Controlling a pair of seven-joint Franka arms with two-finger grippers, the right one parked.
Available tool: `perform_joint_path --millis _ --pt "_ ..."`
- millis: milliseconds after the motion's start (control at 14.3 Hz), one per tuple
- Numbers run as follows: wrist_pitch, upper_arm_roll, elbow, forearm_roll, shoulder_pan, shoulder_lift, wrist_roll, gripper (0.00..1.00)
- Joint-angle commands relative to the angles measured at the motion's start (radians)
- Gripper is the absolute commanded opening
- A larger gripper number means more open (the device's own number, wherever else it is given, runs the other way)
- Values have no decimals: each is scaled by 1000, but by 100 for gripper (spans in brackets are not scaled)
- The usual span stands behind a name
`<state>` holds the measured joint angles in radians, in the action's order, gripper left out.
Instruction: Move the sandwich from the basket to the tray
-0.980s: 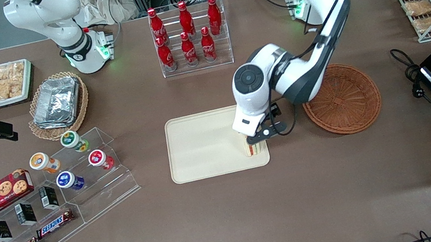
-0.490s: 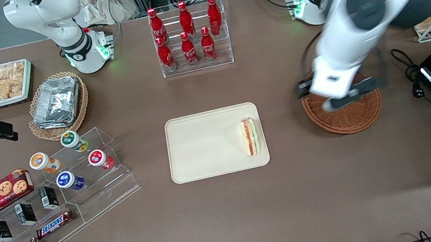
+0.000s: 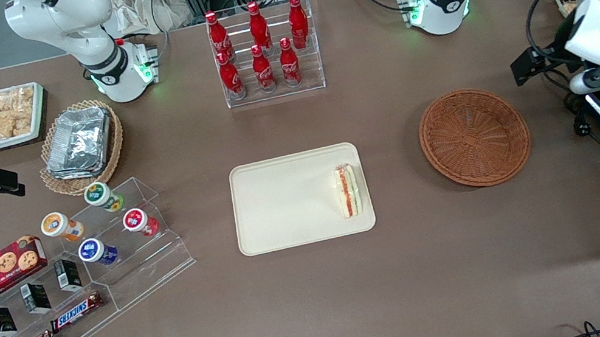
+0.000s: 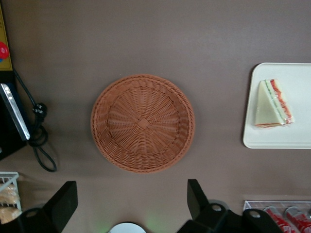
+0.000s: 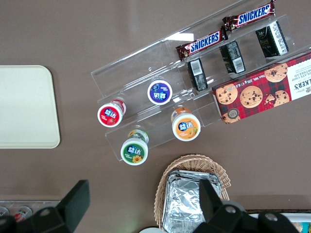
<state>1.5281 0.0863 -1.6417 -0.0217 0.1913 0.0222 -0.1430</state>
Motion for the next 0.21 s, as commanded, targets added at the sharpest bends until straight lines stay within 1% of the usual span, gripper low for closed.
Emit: perform_joint_path --millis 0,140 --pt "-9 16 83 3 19 -53 20 100" --pt "-9 15 111 2 20 -80 14 100"
